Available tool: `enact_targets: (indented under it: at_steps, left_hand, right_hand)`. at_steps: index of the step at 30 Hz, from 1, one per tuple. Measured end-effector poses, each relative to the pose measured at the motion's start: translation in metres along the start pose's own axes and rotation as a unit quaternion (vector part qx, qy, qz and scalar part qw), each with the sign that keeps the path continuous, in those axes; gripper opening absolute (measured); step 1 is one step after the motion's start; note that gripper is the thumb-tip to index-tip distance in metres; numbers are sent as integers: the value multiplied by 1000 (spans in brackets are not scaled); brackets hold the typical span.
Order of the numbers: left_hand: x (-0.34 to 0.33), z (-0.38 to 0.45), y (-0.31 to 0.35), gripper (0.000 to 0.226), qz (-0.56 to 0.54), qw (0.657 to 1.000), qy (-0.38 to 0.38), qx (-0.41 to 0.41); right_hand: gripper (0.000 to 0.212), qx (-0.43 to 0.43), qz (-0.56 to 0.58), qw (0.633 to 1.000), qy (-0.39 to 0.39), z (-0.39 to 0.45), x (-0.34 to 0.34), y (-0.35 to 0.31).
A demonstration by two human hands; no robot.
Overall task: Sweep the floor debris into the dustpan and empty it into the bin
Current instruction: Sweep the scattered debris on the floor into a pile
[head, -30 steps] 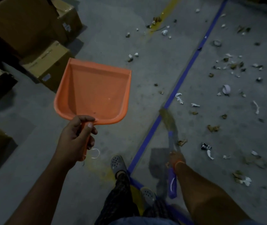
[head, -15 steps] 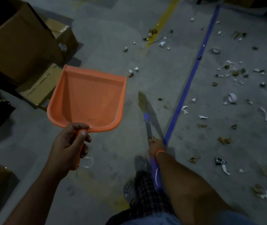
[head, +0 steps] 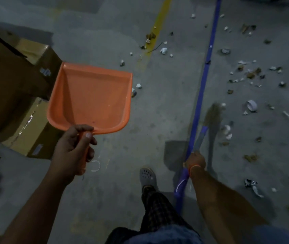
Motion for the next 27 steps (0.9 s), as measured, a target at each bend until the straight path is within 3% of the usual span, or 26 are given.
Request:
enact_targets:
  at_steps: [5,8,11,12,14,18,20,22,27]
  left_hand:
    - [1,72,31,13,-21,999,-22,-28]
    - [16,109,42,16,-42,999,-10,-31]
    - [40,143,46,15,-43,999,10,-32]
    - [48,154,48,15,-41,999,14,-31]
    - [67,176,52,14,-37,999,15,-24]
    - [103,225,65,13,-33,999,18,-13]
    - [123,247,71,14,-23,999,18,-13]
    - [143,265,76,15,-7,1000,8,-7]
    - [180,310,83,16,6,1000,8,11]
  right_hand:
    - [31,69,45,996,-47,-8,-15,-73]
    - [49,105,90,989,-56,-21,-49,-122]
    - [33,126,103,978,-127,-40,-88,-174]
    - [37,144,102,973,-148,-44,-101,-194]
    - [38,167,64,966,-189,-49,-131,-231]
    - [21,188,1,955,-228,-44,-181,-294]
    - [10,185,-8,956,-227,-37,-192,-322]
    - [14,152,-28,966,-209,-30,-195,-346]
    - [45,127,-162,972,-116,-12,-163,-397]
Point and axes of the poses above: each hand's wrist, its own z-axis towards the middle knuckle, its own x-axis out of the back of the hand, y = z × x, the point moved 1 cm from there along z, towards the middle knuckle, and after that the axes turned 9 degrees about -z, right-handed, at the moved point
